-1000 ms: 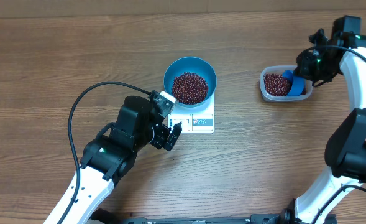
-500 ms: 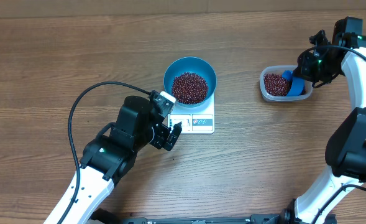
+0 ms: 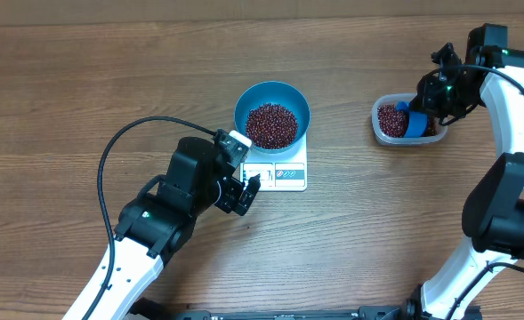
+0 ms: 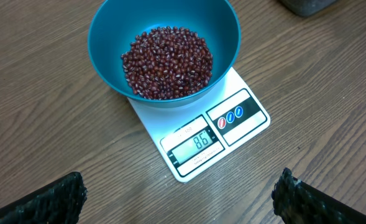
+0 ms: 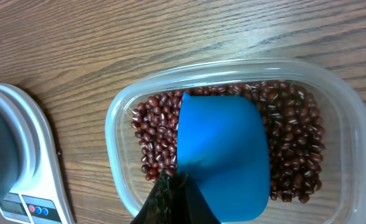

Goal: Scoop item into bowl and weigh 150g on scale
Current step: 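Lower the blue scoop into the beans for another scoop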

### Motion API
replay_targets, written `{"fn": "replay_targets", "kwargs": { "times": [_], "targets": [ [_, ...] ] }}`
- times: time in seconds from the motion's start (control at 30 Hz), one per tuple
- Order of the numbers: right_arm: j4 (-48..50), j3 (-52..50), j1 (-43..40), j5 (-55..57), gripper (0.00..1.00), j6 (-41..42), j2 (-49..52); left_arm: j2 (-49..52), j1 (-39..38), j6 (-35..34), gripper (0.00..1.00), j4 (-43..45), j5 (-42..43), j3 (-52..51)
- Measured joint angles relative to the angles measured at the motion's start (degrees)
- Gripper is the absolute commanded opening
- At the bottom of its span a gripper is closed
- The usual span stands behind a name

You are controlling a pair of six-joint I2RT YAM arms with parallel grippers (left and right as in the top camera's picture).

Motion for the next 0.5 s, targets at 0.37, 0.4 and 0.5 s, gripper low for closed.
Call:
{"fn": "replay_targets", "kwargs": {
  "times": [0.37,0.4,0.5],
  "targets": [
    [-0.2,-0.1,-0.7,-5.6,0.04,0.0,0.5,0.0,0.0,0.0,1.00,0.0,0.0,0.0],
    [-0.3,-0.1,-0.8,-5.9,0.04,0.0,0.5,0.0,0.0,0.0,0.99,0.0,0.0,0.0],
    [-0.3,-0.1,-1.3,-6.5,0.04,0.0,0.6,0.0,0.0,0.0,1.00,0.0,0.0,0.0]
  ]
}}
